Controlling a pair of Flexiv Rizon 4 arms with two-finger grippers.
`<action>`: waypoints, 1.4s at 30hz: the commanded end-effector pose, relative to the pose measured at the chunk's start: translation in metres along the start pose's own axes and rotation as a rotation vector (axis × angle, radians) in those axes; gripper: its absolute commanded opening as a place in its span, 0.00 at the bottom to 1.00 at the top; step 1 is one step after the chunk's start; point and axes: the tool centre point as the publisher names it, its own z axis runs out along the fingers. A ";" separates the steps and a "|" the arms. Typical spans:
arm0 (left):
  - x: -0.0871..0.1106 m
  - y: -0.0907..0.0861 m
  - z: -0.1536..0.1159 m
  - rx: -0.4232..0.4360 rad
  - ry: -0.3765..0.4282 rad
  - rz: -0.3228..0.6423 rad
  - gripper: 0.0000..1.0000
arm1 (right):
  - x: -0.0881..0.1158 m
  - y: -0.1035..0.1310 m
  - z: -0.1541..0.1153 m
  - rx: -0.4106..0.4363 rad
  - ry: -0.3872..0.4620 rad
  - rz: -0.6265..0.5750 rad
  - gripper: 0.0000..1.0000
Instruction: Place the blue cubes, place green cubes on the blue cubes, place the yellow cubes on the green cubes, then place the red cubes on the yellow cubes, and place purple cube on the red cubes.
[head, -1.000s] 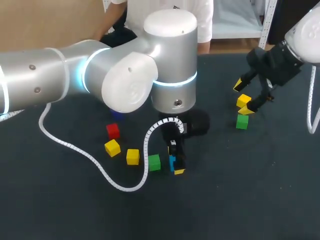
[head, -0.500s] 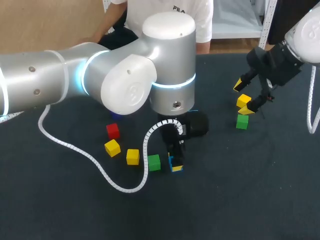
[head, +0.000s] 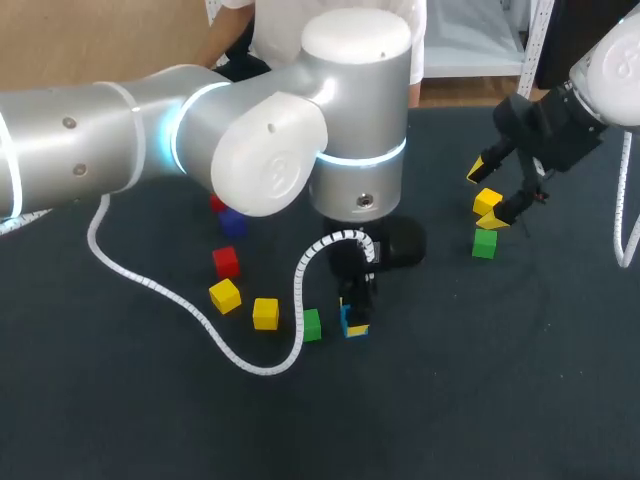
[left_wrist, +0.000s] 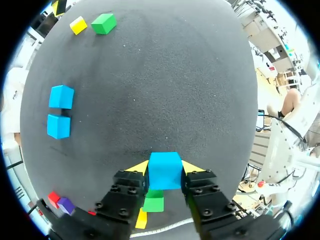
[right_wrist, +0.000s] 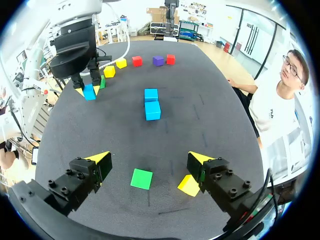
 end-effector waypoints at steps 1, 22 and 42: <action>0.000 0.001 -0.009 0.003 -0.002 0.002 0.00 | 0.000 0.000 0.000 0.001 0.000 0.000 1.00; 0.007 0.000 -0.036 -0.014 0.017 0.029 0.00 | 0.000 0.000 0.000 0.001 0.000 0.000 1.00; 0.007 0.000 -0.036 -0.014 0.017 0.029 0.00 | 0.000 0.000 0.000 0.001 0.000 0.000 1.00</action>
